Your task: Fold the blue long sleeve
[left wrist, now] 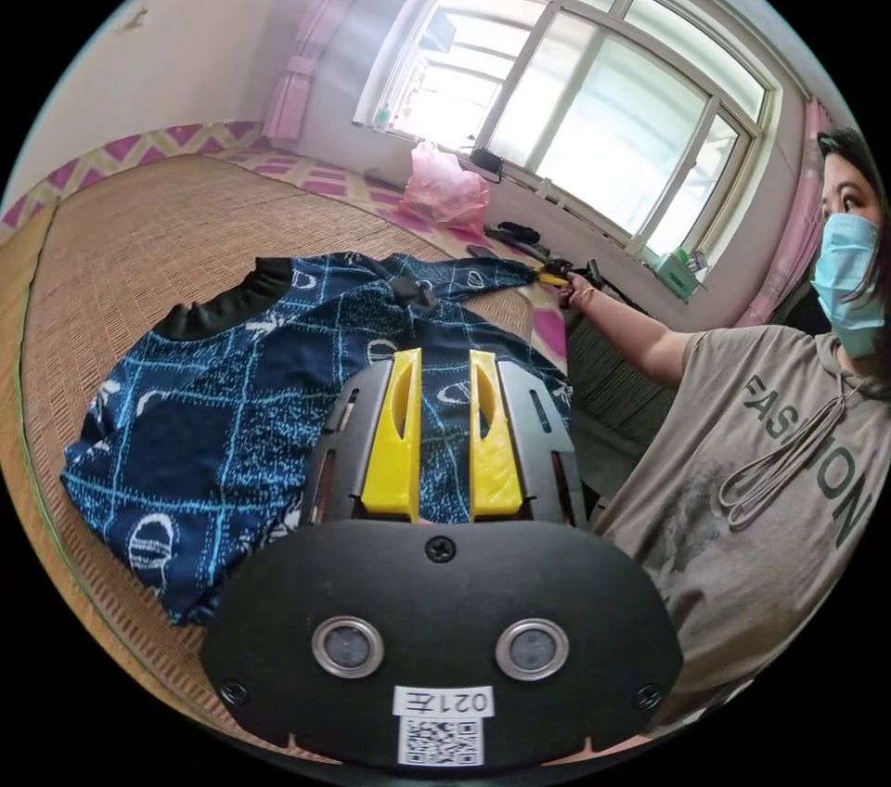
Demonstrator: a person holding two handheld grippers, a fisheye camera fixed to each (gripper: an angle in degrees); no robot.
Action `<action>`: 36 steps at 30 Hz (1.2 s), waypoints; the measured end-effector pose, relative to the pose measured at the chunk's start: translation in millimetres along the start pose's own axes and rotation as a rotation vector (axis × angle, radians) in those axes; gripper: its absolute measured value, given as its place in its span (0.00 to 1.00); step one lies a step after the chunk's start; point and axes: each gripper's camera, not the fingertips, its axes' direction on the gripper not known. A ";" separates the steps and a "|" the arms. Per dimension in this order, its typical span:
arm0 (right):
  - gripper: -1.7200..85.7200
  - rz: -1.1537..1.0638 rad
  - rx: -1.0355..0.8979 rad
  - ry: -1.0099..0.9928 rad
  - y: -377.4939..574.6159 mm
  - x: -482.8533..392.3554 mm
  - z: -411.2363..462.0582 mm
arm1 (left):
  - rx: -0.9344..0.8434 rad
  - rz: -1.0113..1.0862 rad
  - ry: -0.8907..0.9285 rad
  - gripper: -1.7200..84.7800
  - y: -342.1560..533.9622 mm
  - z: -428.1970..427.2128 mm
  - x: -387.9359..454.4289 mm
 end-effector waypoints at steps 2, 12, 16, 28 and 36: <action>0.03 -0.087 0.039 0.066 4.2 -35.0 -3.6 | 0.026 -0.041 -0.014 0.10 16.0 -33.5 -6.8; 0.02 -1.026 0.144 0.065 186.5 -464.2 -31.7 | 0.081 -0.099 -0.036 0.09 78.5 -141.4 -17.1; 0.02 -1.264 0.041 -0.004 299.1 -595.7 -1.0 | 0.105 -0.117 -0.014 0.09 106.1 -182.1 -16.2; 0.02 -1.564 -0.195 -0.091 629.0 -800.4 169.7 | 0.186 -0.219 0.022 0.08 229.7 -317.8 -12.7; 0.02 -1.664 -0.391 -0.200 783.9 -868.5 236.4 | 0.224 -0.241 -0.056 0.08 286.1 -413.9 -1.0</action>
